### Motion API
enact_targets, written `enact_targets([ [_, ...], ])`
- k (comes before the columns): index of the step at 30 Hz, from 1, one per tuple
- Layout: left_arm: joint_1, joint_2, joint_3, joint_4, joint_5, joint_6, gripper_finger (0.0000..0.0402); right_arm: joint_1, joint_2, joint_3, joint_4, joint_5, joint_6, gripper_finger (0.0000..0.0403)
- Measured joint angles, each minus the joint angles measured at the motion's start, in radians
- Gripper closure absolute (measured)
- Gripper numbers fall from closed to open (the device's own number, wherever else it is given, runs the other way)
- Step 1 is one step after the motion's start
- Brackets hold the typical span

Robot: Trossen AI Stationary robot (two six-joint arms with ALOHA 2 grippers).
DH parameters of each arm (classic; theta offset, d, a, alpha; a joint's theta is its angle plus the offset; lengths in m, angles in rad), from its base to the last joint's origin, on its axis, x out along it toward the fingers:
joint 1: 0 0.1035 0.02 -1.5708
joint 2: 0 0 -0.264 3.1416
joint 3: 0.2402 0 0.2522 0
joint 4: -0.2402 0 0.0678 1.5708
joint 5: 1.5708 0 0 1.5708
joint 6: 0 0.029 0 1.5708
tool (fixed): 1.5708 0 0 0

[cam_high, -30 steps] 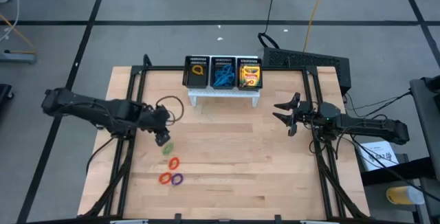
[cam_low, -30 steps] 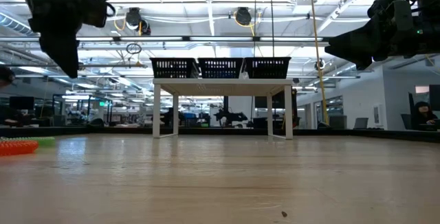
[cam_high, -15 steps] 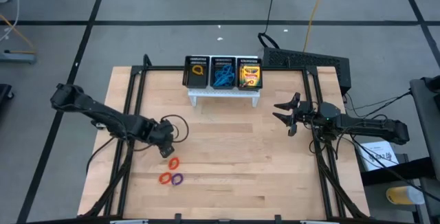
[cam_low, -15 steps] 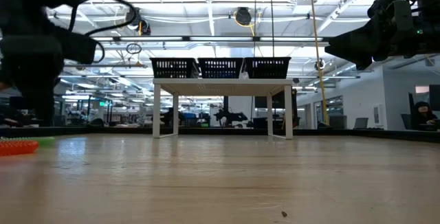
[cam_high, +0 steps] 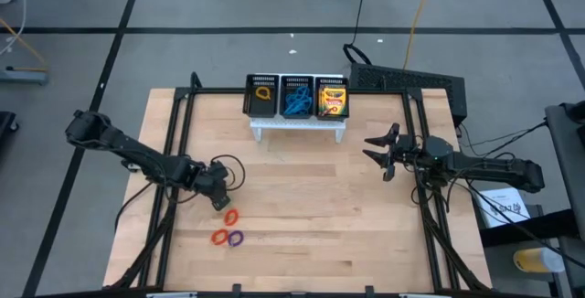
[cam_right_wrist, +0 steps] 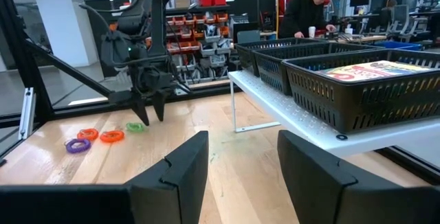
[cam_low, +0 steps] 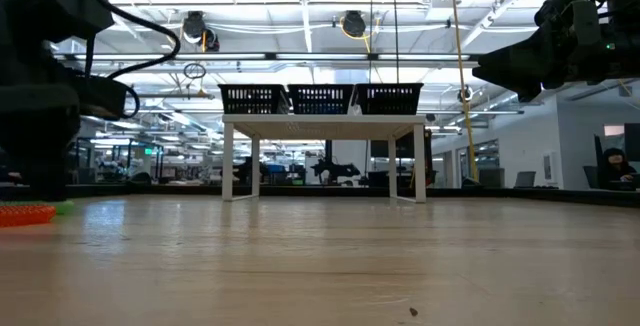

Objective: Pick & Place Office Desk Supplies
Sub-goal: Put the green spring keychain into the left black bin

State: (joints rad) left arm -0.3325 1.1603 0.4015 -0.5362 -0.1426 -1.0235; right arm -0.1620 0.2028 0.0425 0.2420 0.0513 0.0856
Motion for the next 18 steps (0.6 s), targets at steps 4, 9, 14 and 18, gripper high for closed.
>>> enact_targets([
  [4, 0.001, -0.011, 0.000, -0.036, 0.032, 0.004, 0.0188, 0.000, 0.000, 0.000, 0.009, 0.000, 0.000, 0.0238],
  [9, -0.016, -0.066, -0.008, 0.006, 0.016, 0.033, 0.0188, 0.000, 0.000, 0.000, 0.010, 0.000, 0.000, 0.0238],
  [14, -0.067, -0.078, -0.006, 0.088, 0.027, 0.121, 0.0188, 0.000, 0.000, 0.000, 0.016, 0.000, 0.000, 0.0238],
  [18, -0.108, -0.045, -0.006, 0.131, 0.026, 0.151, 0.0188, 0.000, 0.000, 0.000, 0.016, 0.000, 0.000, 0.0238],
])
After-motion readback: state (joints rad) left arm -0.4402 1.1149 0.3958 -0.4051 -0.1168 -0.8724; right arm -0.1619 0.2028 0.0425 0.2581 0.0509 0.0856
